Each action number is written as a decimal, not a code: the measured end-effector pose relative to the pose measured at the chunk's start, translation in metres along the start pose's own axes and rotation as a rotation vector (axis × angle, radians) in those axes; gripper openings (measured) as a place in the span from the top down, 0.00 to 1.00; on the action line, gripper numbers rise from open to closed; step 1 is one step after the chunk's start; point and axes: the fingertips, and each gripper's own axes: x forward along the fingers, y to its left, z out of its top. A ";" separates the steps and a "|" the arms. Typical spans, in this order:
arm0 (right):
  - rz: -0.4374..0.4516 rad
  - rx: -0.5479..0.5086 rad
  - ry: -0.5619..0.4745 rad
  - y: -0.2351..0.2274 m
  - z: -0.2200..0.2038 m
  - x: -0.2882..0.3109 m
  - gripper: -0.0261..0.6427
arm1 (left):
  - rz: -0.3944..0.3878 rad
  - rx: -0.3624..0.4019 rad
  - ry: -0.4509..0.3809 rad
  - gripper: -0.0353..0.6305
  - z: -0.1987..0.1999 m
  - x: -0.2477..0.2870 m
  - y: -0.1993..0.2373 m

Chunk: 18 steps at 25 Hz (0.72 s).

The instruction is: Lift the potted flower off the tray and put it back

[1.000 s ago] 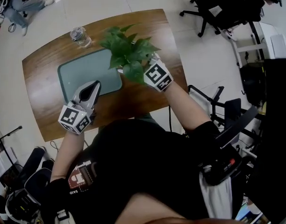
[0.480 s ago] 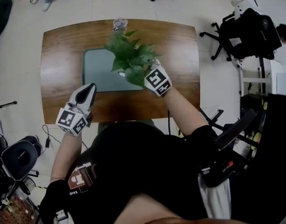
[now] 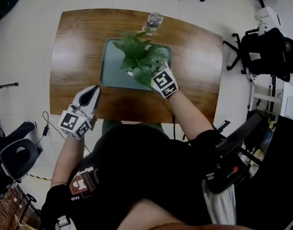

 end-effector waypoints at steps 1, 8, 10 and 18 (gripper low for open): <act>-0.002 0.000 0.008 0.001 -0.005 0.005 0.21 | 0.005 -0.005 0.003 0.95 -0.003 -0.002 0.003; 0.004 -0.017 0.103 0.004 -0.058 0.019 0.21 | 0.009 -0.038 0.038 0.95 -0.023 -0.005 0.005; 0.016 -0.027 0.115 0.005 -0.070 0.025 0.20 | -0.002 -0.040 0.048 0.95 -0.027 -0.002 0.010; 0.036 -0.043 0.109 0.006 -0.072 0.030 0.18 | -0.031 -0.047 0.085 0.95 -0.038 0.011 0.005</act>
